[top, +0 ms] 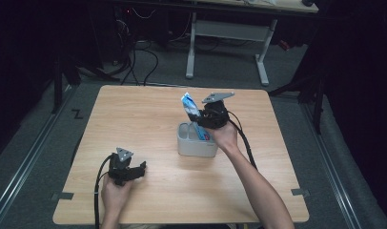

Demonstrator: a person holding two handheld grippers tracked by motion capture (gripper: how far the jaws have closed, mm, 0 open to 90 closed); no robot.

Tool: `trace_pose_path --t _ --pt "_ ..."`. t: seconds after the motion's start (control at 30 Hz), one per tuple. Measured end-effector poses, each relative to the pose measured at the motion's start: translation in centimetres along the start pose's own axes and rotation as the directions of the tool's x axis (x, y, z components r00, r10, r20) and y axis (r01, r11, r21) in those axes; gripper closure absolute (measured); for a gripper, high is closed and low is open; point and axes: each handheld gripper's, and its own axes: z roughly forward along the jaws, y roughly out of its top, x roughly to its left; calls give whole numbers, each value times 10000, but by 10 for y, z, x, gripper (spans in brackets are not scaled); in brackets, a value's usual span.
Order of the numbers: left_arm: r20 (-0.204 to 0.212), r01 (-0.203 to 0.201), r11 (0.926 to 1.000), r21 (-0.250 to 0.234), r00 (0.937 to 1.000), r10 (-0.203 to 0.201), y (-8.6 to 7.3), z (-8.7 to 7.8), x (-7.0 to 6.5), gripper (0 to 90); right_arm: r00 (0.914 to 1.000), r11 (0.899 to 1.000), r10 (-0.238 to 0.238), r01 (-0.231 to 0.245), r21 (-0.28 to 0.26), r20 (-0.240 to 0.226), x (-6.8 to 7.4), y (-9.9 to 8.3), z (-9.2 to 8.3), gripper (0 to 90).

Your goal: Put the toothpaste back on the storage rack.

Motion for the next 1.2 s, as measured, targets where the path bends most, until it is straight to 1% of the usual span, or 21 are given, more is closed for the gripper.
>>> trace_pose_path --t 0.6,1.03,1.2 --pt "-3 -3 10000 -1 10000 3 0 0 0 223 10000 9998 -84 83 191 52 1 -8 -1 699" --pt "-4 -4 10000 -2 10000 4 0 0 0 223 9999 9996 -71 69 260 72 1 -18 0 696" --pt "-6 -6 10000 -1 10000 6 0 0 0 224 9999 9996 -129 127 254 76 1 -18 -2 695"
